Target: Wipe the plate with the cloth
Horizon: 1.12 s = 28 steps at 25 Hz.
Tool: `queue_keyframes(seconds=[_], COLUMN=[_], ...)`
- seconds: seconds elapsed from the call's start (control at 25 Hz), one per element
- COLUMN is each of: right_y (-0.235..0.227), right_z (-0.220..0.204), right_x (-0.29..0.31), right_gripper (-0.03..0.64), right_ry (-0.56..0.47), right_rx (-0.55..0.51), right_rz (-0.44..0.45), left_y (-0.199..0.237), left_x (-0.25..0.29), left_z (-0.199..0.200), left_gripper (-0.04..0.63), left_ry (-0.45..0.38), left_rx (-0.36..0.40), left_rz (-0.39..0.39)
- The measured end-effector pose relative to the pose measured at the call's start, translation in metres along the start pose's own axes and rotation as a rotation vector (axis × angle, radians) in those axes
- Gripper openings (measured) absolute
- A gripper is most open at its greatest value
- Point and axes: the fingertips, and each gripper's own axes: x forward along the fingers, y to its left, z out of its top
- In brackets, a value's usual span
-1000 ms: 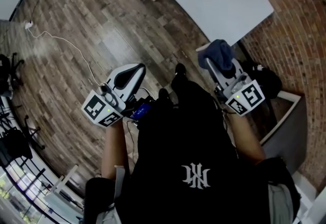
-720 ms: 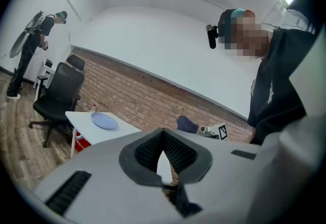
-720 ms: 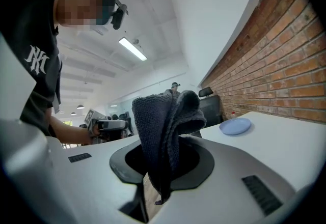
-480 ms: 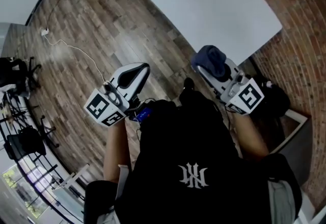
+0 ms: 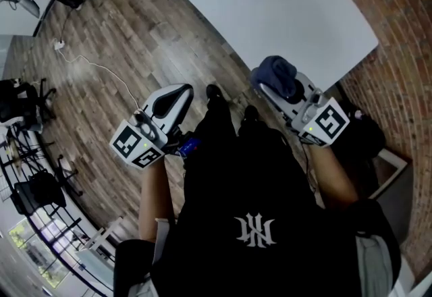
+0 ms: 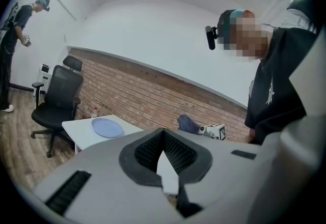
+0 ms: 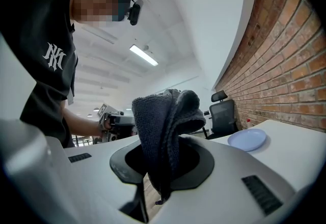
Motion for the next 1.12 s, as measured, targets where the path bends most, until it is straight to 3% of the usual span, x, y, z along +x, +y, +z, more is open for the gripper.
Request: queue_keyframes(seconds=[0.2, 0.32, 0.44, 0.64, 0.84, 1.12], right_y=[-0.027, -0.040, -0.054, -0.085, -0.113, -0.136], right_z=[-0.001, 0.007, 0.018, 0.028, 0.036, 0.023], right_x=[0.028, 0.062, 0.096, 0.142, 0.188, 0.197], right_gripper=[0.084, 0.084, 0.084, 0.084, 0.084, 0.084], right_ry=[0.003, -0.002, 0.009, 0.032, 0.042, 0.058], right_rx=[0.013, 0.033, 0.025, 0.004, 0.003, 0.040], right_rz=[-0.040, -0.062, -0.071, -0.101, -0.148, -0.241], left_y=[0.042, 0.081, 0.120, 0.172, 0.236, 0.271], left_x=[0.012, 0.011, 0.018, 0.029, 0.034, 0.059], left_z=[0.009, 0.040, 0.063, 0.081, 0.090, 0.085], left_gripper=[0.002, 0.002, 0.002, 0.002, 0.002, 0.002], left_ry=[-0.041, -0.136, -0.167, -0.157, -0.115, -0.014], left_rx=[-0.045, -0.109, -0.105, -0.092, -0.141, -0.140], left_rz=[-0.042, -0.084, -0.105, -0.140, -0.162, -0.214])
